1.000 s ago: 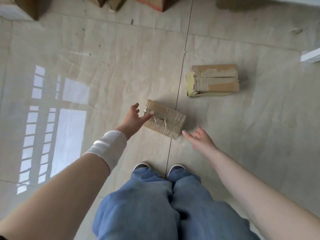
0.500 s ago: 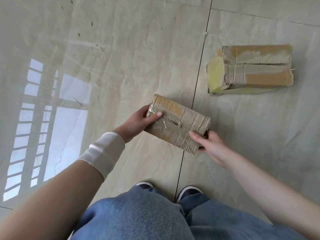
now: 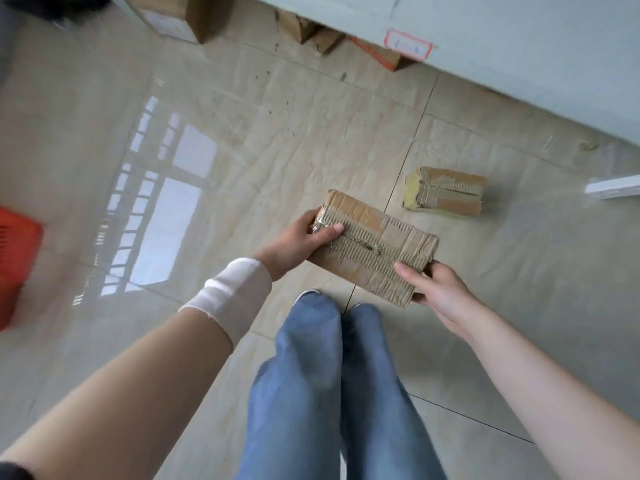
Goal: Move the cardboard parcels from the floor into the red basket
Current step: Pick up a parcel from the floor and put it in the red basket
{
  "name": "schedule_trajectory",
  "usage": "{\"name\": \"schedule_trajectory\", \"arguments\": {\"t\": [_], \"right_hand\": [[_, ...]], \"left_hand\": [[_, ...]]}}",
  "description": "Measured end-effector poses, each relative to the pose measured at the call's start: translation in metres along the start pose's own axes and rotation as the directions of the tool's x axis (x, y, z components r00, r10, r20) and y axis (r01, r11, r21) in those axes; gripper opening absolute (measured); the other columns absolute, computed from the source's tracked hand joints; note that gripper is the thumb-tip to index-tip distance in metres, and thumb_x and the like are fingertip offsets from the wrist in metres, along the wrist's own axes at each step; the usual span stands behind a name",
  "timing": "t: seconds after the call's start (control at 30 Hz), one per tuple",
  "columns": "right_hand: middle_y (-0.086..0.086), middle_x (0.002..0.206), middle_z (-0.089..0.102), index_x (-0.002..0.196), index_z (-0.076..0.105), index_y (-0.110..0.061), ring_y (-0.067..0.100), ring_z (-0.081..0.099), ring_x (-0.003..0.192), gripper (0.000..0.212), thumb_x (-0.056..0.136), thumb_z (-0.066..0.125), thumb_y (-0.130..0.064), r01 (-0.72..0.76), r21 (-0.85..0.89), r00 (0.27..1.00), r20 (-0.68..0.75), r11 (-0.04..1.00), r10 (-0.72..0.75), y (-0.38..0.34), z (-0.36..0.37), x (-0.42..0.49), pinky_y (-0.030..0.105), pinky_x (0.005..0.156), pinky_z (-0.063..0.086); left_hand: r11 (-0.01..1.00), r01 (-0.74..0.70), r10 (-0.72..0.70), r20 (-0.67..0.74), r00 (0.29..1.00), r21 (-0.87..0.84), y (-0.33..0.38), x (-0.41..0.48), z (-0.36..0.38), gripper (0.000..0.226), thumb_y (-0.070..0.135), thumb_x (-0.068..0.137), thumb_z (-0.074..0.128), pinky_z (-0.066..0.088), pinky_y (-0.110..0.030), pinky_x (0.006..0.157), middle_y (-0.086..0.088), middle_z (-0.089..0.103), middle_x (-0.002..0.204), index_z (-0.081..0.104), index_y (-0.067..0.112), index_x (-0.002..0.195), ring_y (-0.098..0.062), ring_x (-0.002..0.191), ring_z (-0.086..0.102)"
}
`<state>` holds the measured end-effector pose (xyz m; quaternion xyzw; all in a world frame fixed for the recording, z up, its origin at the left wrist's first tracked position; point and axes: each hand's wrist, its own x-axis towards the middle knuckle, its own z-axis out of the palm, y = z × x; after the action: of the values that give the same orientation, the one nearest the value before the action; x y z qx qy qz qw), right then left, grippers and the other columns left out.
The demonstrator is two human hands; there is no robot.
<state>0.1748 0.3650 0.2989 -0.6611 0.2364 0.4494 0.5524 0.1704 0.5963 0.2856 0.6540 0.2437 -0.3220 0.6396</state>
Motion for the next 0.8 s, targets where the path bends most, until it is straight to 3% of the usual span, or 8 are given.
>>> {"name": "schedule_trajectory", "arguments": {"t": [0.13,0.23,0.3,0.37,0.47,0.6,0.67,0.8], "right_hand": [[-0.004,0.105,0.067,0.100,0.060,-0.020,0.013,0.062,0.099,0.018,0.083,0.064,-0.026,0.013,-0.074,0.999,0.052,0.997,-0.009,-0.062,0.025,-0.088,0.031,0.088,0.048],[0.001,0.112,0.067,0.110,0.059,-0.016,0.016,0.062,0.103,0.034,0.080,0.066,-0.028,0.028,-0.123,0.997,0.081,0.992,-0.018,-0.101,0.055,-0.131,0.033,0.092,0.047],[0.002,0.115,0.067,0.117,0.058,-0.013,0.014,0.061,0.104,0.038,0.081,0.065,-0.026,0.049,-0.166,0.991,0.128,0.985,-0.027,-0.120,0.082,-0.150,0.030,0.090,0.045],[0.002,0.117,0.066,0.120,0.057,-0.013,0.014,0.061,0.105,0.041,0.082,0.064,-0.025,0.065,-0.201,0.984,0.173,0.977,-0.030,-0.136,0.115,-0.164,0.030,0.093,0.044],[0.000,0.119,0.064,0.120,0.056,-0.016,0.015,0.059,0.107,0.039,0.083,0.064,-0.026,0.100,-0.291,0.968,0.249,0.951,-0.025,-0.157,0.175,-0.180,0.032,0.096,0.043],[-0.003,0.120,0.064,0.116,0.058,-0.022,0.018,0.057,0.115,0.039,0.080,0.065,-0.034,0.135,-0.436,0.949,0.316,0.890,0.011,-0.170,0.269,-0.194,0.042,0.106,0.040],[-0.003,0.119,0.065,0.111,0.059,-0.024,0.018,0.058,0.114,0.030,0.082,0.064,-0.032,0.149,-0.479,0.940,0.340,0.865,0.026,-0.170,0.315,-0.195,0.045,0.106,0.040],[0.001,0.115,0.064,0.120,0.056,-0.017,0.017,0.060,0.107,0.034,0.087,0.059,-0.023,0.173,-0.528,0.923,0.381,0.831,0.050,-0.171,0.401,-0.192,0.036,0.098,0.046]], "left_hand": [[0.997,-0.038,0.032,-0.074,0.997,-0.072,0.057,-0.103,-0.019,0.021,0.031,0.091,0.057,0.052,-0.017,0.082,0.010,0.063,0.096,0.051,0.024,0.110,-0.005,0.088,0.062],[0.991,-0.064,0.044,-0.160,0.986,-0.121,0.083,-0.162,-0.040,0.037,0.034,0.090,0.058,0.054,-0.017,0.081,0.003,0.065,0.104,0.051,0.016,0.122,-0.011,0.093,0.064],[0.981,-0.078,0.043,-0.198,0.979,-0.176,0.085,-0.197,-0.057,0.035,0.029,0.093,0.055,0.054,-0.020,0.083,-0.002,0.064,0.109,0.051,0.013,0.123,-0.014,0.095,0.064],[0.970,-0.084,0.026,-0.245,0.969,-0.230,0.081,-0.229,-0.079,0.031,0.028,0.094,0.053,0.054,-0.024,0.086,-0.004,0.065,0.112,0.052,0.012,0.121,-0.015,0.095,0.064],[0.943,-0.117,0.008,-0.330,0.944,-0.312,0.063,-0.274,-0.122,0.043,0.033,0.092,0.056,0.053,-0.032,0.092,-0.011,0.064,0.124,0.051,0.009,0.127,-0.020,0.104,0.065],[0.900,-0.182,-0.001,-0.421,0.907,-0.396,0.030,-0.327,-0.188,0.035,0.029,0.093,0.054,0.055,-0.019,0.081,-0.003,0.066,0.114,0.052,0.011,0.123,-0.013,0.097,0.065],[0.876,-0.207,-0.012,-0.448,0.894,-0.436,0.007,-0.348,-0.219,0.037,0.030,0.093,0.054,0.056,-0.020,0.082,-0.004,0.066,0.114,0.051,0.011,0.124,-0.014,0.099,0.065],[0.835,-0.220,-0.070,-0.493,0.867,-0.505,-0.037,-0.380,-0.274,0.051,0.038,0.090,0.056,0.053,-0.028,0.089,-0.006,0.064,0.123,0.046,0.010,0.132,-0.016,0.106,0.064]]}}
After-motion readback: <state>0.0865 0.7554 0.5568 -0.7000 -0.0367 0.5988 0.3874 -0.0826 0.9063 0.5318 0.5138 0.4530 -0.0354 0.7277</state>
